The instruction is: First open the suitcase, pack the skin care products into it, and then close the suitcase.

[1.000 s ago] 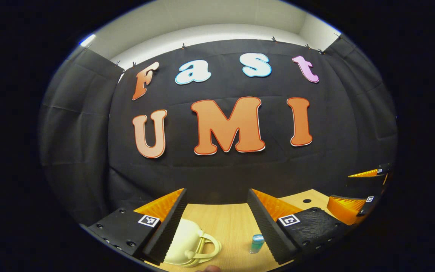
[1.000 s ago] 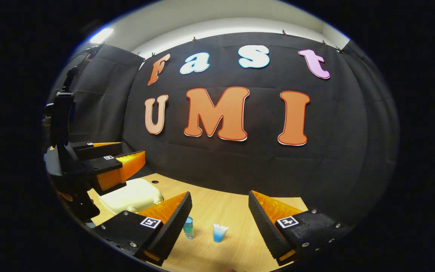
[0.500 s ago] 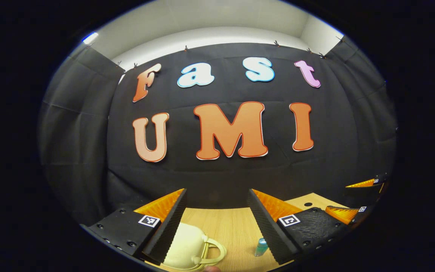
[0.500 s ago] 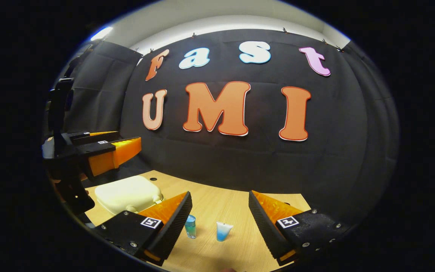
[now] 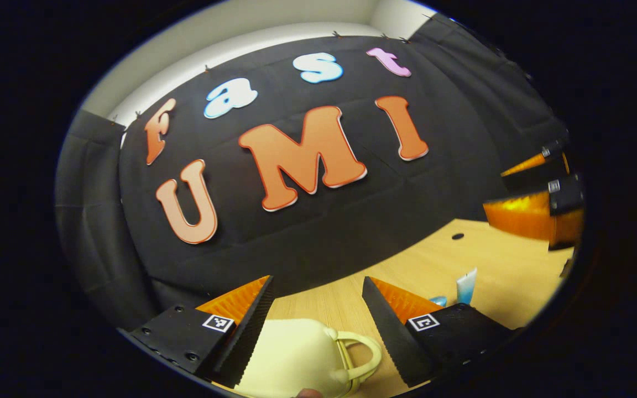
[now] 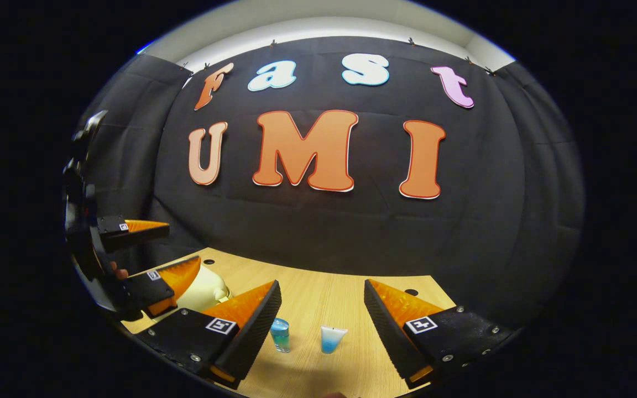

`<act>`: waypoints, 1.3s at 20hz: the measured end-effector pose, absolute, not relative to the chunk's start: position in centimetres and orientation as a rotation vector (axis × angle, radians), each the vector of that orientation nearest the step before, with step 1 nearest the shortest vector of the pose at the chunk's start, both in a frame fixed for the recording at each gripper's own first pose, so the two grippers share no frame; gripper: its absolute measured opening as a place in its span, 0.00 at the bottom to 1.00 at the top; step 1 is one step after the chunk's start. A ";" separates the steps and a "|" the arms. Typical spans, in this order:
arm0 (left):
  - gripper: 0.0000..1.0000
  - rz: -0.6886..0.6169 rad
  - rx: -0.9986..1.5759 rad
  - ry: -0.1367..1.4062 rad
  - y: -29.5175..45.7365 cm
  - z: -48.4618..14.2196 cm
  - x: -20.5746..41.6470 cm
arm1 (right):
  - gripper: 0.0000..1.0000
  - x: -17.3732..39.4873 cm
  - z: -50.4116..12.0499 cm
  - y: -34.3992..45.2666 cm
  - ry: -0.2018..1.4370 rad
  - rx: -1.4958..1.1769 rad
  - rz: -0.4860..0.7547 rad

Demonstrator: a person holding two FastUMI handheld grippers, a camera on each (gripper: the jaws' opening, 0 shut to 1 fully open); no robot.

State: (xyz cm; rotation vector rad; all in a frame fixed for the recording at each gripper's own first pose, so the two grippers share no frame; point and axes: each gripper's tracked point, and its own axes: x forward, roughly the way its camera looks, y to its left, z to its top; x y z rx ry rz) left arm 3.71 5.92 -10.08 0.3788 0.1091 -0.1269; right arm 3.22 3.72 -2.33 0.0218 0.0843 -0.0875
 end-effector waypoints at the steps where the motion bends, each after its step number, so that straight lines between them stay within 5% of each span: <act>1: 0.98 -0.151 0.409 0.132 5.8 -11.4 3.6 | 0.95 3.3 -2.5 3.5 0.094 0.022 -0.099; 18: 0.95 -0.358 0.871 0.444 4.9 -29.3 1.6 | 0.95 2.8 -4.1 0.0 0.146 0.011 -0.198; 23: 0.72 -0.337 1.025 0.471 5.5 -30.9 2.4 | 0.95 2.9 -4.2 0.4 0.147 0.012 -0.183; 26: 0.45 -0.361 1.088 0.468 4.8 -31.6 3.4 | 0.96 2.9 -4.2 0.6 0.148 0.012 -0.178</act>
